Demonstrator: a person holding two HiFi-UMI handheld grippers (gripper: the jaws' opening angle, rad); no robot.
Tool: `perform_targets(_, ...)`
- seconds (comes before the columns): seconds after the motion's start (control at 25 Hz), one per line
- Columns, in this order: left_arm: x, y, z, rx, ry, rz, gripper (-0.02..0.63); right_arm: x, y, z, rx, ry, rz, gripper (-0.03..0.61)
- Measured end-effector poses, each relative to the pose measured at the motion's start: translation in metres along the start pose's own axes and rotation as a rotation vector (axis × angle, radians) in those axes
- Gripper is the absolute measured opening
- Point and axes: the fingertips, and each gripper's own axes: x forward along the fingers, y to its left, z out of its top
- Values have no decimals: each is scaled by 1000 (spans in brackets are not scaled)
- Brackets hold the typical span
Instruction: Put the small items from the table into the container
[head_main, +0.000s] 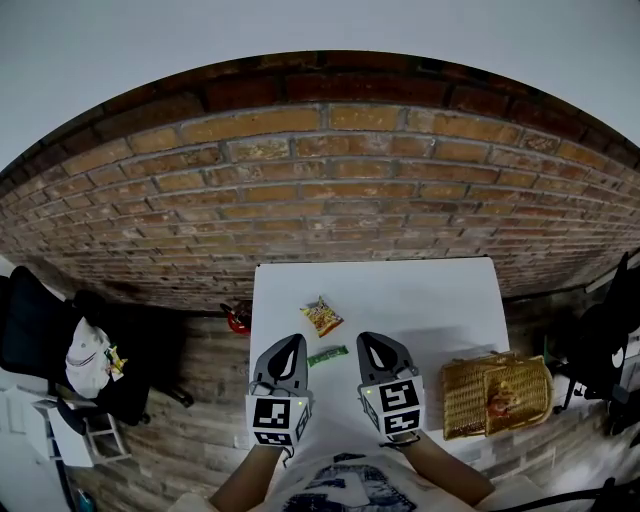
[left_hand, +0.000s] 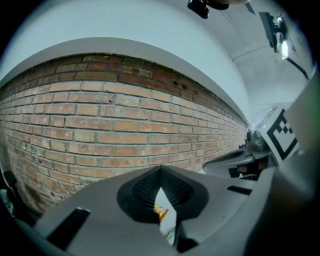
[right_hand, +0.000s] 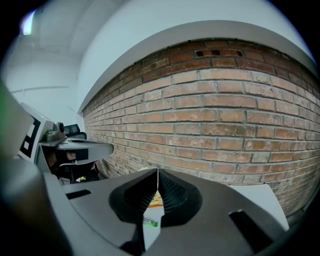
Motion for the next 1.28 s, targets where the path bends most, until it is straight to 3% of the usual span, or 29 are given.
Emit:
perform_targets(0.48, 31, 33, -33, -35, 64, 8, 49, 61, 7, -23, -18, 111, 57, 25)
perform_targets(0.6, 41, 39, -42, -29, 75, 7, 49, 76, 9, -34, -13, 163, 79, 120)
perform_targets(0.8, 53, 47, -55, -33, 101, 9, 49, 94, 11, -47, -13, 207, 100, 163)
perform_targets(0.92, 60, 51, -62, -45, 118, 7, 49, 107, 14, -61, -15, 267, 129, 241)
perform_targets(1.28, 75, 64, -81, -66, 167, 15, 49, 139, 24, -89, -21, 351, 223, 350)
